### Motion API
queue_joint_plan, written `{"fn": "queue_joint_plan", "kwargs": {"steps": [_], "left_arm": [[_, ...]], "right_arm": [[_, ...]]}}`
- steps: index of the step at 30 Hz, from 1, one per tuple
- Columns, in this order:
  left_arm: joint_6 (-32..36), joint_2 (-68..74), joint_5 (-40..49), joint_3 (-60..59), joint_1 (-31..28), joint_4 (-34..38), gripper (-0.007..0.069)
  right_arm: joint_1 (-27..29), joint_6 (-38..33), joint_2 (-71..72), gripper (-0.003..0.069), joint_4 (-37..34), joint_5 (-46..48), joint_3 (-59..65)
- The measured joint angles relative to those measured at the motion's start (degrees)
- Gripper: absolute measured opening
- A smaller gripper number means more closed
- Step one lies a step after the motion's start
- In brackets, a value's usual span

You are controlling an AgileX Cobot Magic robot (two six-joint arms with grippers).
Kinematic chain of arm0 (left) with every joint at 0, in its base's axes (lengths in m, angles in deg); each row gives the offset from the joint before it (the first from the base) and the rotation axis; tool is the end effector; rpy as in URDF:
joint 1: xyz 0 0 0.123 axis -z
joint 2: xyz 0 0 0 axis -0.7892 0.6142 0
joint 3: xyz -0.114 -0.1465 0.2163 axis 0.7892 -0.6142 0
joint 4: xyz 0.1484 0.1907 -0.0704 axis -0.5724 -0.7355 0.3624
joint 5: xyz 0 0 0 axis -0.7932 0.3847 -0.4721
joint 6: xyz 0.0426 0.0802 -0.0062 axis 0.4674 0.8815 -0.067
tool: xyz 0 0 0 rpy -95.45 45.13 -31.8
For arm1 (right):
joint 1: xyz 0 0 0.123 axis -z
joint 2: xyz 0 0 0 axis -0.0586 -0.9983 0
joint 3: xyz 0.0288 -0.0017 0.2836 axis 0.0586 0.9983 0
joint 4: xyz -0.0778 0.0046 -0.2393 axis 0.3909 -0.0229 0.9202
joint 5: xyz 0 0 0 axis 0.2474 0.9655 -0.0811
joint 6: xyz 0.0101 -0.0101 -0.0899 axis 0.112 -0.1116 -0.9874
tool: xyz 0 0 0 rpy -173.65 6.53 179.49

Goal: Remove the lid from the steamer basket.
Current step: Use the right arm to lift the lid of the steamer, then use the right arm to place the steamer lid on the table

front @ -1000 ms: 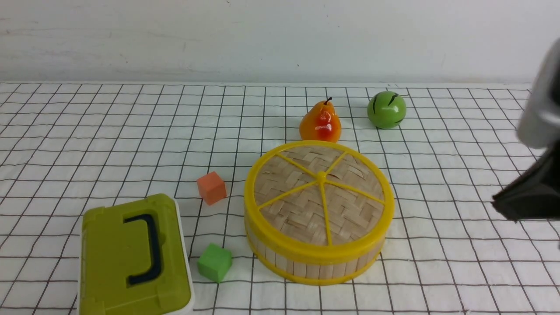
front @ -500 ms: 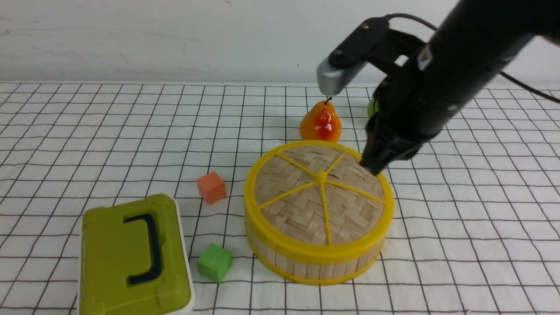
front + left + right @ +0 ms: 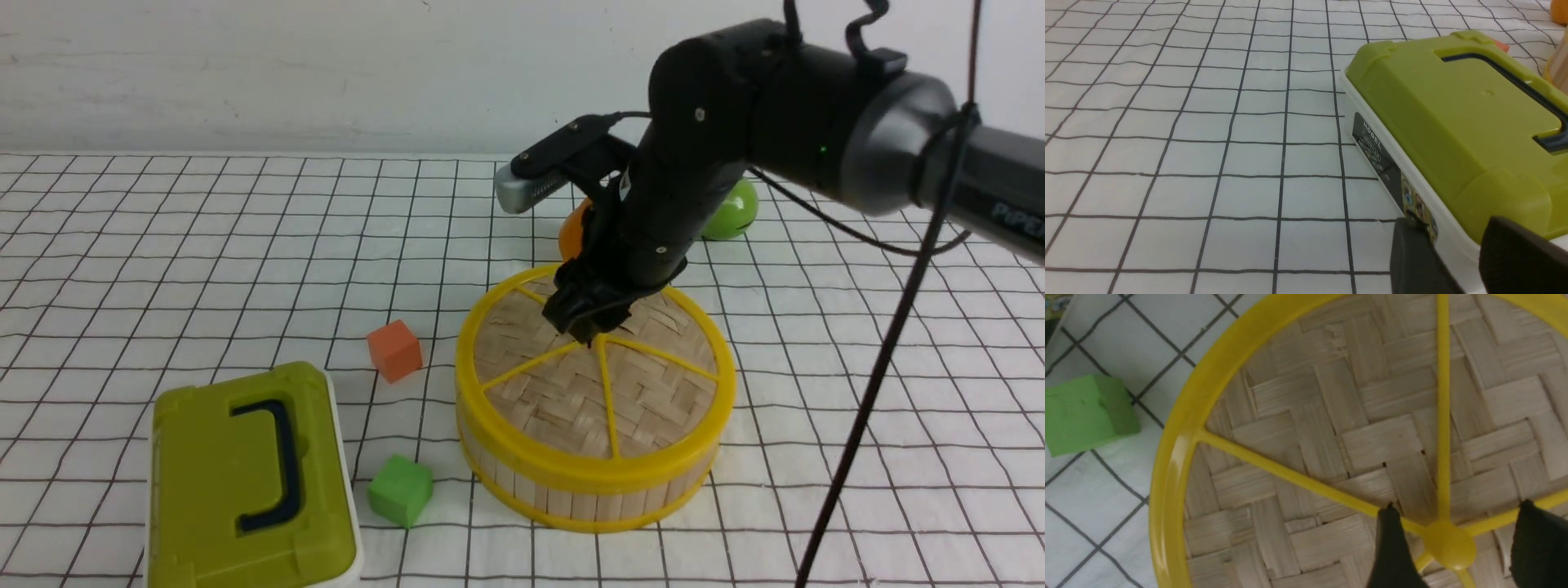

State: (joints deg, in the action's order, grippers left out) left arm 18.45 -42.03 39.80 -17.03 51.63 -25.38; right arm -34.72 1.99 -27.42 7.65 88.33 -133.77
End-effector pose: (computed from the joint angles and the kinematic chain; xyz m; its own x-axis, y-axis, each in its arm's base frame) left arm 0.0535 -0.0023 0.1724 -0.2773 -0.0512 -0.9594 0.0069 0.9984 -0.0553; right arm 0.3784 0.2375 0.2720 -0.6776 -0.5938 -0.4338 -0.6554 0.7552 -0.0100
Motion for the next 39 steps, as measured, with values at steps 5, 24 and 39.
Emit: {"fn": "queue_joint_plan", "kwargs": {"steps": [5, 24, 39], "left_arm": [[0.00, 0.00, 0.00, 0.00, 0.00, 0.04, 0.0239], [0.00, 0.00, 0.00, 0.00, 0.00, 0.04, 0.0239], [0.00, 0.00, 0.00, 0.00, 0.00, 3.93, 0.0239]], "right_arm": [[0.00, 0.00, -1.18, 0.0307, 0.00, 0.49, -0.05], [1.42, 1.49, 16.18, 0.0104, 4.30, 9.94, -0.58], [27.60, 1.54, 27.96, 0.0104, -1.57, 10.55, 14.90]]}}
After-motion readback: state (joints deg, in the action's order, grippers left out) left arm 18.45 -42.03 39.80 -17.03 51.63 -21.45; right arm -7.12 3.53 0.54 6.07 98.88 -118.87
